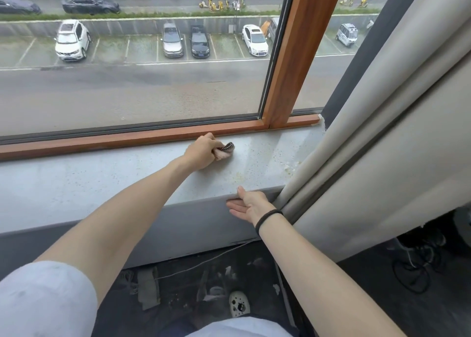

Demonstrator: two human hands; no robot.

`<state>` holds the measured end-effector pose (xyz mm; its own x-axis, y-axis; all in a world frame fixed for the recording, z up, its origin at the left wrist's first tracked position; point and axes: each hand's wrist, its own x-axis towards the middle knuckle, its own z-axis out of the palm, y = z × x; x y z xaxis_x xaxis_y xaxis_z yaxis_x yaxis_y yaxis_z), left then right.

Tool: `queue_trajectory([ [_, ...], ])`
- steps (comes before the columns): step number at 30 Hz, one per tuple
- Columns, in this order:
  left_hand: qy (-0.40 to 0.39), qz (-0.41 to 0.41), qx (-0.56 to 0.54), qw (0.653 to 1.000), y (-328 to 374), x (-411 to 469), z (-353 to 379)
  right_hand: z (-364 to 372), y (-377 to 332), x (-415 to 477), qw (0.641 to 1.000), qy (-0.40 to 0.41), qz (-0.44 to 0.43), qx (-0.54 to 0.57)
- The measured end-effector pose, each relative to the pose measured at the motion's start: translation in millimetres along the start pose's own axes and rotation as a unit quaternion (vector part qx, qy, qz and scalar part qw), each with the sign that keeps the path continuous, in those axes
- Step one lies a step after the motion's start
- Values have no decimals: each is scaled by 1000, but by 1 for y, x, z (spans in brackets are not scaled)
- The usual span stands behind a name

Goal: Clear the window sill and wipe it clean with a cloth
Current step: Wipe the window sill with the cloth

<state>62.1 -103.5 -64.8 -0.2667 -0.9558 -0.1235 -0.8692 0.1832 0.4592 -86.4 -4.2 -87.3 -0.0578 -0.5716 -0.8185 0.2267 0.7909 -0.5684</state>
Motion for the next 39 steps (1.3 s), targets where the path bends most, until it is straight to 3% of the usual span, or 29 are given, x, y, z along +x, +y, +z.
queue_trajectory([
  [12,-61,30,-45,997,20,-70,20,-13,-2,-19,998,-61,13,16],
  [17,-171,37,-17,984,21,-88,11,-43,-6,-24,997,-71,8,-13],
  [23,-37,5,-74,997,38,-79,-18,-54,-16,-26,999,-29,-27,-1],
  [29,1,-26,-75,997,47,-57,-28,-46,-16,-19,999,20,-11,33],
  [39,92,-17,59,994,58,18,-11,-42,-19,-1,997,40,-16,58],
])
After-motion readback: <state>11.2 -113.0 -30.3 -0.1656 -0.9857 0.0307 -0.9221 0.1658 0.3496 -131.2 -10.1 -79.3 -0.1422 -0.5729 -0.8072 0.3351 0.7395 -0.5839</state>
